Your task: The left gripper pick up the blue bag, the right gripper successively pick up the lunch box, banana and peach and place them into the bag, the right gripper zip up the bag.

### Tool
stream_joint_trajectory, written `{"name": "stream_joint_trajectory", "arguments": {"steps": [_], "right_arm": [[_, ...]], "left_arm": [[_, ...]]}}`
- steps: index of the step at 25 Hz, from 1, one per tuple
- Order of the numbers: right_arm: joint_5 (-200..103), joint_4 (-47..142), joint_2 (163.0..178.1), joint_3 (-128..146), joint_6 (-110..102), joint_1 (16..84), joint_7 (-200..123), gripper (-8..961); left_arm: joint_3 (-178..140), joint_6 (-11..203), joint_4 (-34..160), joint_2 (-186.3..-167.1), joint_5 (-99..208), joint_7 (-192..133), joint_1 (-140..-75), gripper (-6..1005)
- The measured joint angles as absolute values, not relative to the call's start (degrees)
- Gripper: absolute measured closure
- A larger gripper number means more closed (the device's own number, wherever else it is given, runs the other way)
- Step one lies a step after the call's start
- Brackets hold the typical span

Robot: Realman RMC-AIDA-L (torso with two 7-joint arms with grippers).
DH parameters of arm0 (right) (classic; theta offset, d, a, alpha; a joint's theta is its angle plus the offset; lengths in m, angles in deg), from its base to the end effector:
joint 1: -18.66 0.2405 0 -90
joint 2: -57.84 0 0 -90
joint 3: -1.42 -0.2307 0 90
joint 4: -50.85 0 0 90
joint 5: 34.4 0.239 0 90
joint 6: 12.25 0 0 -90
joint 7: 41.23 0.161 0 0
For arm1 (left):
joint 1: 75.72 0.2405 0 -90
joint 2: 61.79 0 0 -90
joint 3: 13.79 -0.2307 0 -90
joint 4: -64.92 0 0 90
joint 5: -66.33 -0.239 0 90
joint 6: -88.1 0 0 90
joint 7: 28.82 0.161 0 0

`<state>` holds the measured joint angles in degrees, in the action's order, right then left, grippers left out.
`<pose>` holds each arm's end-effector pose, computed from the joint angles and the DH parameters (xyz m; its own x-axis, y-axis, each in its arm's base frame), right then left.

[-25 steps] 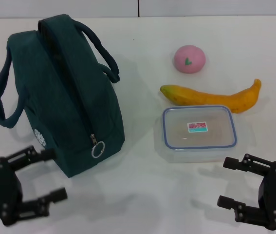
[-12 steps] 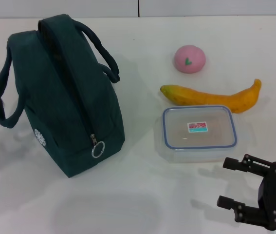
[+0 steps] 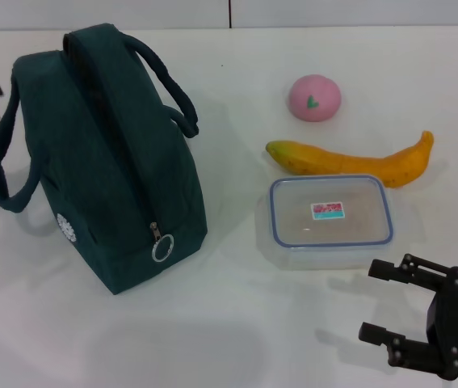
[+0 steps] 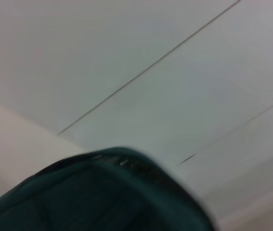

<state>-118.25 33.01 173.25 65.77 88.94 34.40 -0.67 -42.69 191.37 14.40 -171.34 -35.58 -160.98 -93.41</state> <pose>0.2859 0.2259 -0.0378 0.7033 -0.0530 -0.7089 -0.2406 -0.9561 -0.1672 -0.2984 0.3047 0.1538 0.1103 0.7234 0.6816 0.8950 -0.3705 0.2484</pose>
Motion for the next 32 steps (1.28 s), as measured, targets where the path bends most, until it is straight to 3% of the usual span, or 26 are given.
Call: {"name": "stream_joint_trajectory", "arguments": {"steps": [12,27,32], "right_arm": [[-118.2,33.3,173.24,65.7,88.5,34.4,-1.0,230],[-118.2,33.5,173.24,65.5,88.1,34.4,-1.1,230],[-118.3,33.6,173.24,65.5,88.1,34.4,-1.1,230]], "left_arm": [[-47.0,194.4,0.8,-169.87,-50.9,-179.1,-103.1,148],[-47.6,193.2,0.6,-171.77,-59.1,-178.4,-106.3,151],[-47.9,193.1,0.9,-171.94,-57.8,-176.7,-106.4,305]]}}
